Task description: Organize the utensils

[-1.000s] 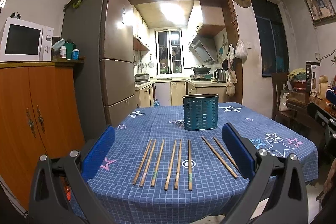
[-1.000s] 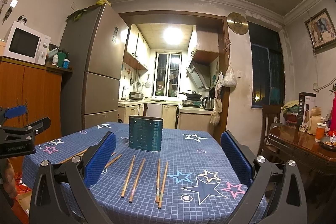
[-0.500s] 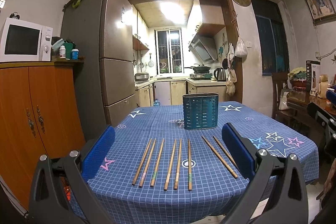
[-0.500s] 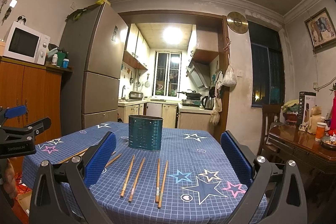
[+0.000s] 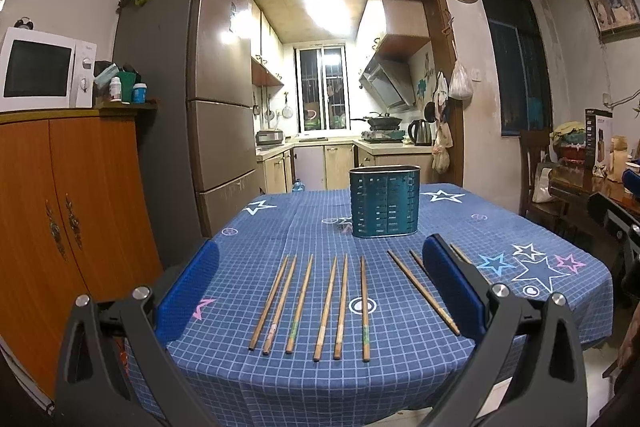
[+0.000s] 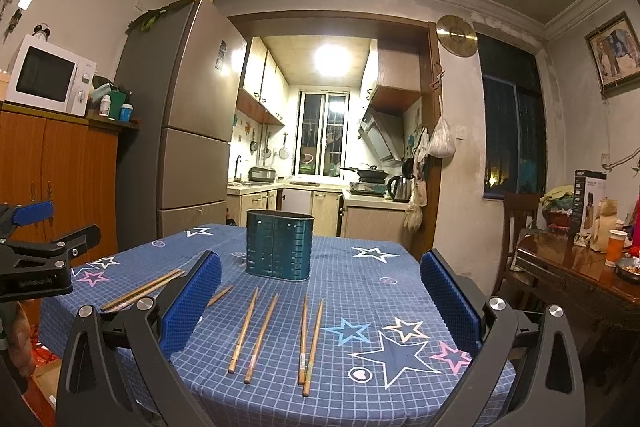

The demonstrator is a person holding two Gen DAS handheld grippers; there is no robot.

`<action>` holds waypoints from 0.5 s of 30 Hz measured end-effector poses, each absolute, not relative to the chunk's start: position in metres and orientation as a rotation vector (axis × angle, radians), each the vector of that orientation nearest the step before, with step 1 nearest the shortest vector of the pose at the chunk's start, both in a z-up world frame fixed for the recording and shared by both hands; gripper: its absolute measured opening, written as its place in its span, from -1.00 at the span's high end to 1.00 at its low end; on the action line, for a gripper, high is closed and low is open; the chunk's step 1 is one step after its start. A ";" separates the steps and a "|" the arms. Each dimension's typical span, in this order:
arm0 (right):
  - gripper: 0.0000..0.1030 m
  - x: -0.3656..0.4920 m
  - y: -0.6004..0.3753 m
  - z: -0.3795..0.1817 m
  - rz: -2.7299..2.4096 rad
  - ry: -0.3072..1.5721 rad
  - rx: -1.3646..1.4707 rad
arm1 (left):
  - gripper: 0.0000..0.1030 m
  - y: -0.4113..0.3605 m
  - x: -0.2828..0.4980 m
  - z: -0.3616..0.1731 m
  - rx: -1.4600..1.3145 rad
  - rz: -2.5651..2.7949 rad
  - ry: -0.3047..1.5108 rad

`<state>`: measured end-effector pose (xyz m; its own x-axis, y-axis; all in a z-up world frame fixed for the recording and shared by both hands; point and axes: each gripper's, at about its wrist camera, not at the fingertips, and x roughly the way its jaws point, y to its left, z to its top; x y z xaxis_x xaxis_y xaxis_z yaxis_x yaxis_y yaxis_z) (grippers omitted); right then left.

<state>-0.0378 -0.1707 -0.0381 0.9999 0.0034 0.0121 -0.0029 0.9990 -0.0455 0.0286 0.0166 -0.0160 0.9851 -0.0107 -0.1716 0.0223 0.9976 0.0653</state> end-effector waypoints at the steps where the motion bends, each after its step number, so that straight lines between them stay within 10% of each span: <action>1: -0.93 -0.035 -0.171 -0.039 0.011 -0.005 -0.041 | -0.91 0.020 0.032 -0.017 0.069 -0.012 0.175; 7: -0.91 -0.026 -0.186 -0.061 0.002 0.095 -0.027 | -0.91 0.060 0.049 -0.025 0.057 0.054 0.199; 15: 0.24 0.006 -0.195 -0.125 0.042 0.258 -0.009 | -0.91 0.093 0.076 -0.065 0.084 0.068 0.317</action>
<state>0.0059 -0.1949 -0.1253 0.9660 0.0408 -0.2553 -0.0431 0.9991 -0.0033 0.0762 0.0935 -0.0651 0.9480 0.0799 -0.3081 -0.0534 0.9942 0.0936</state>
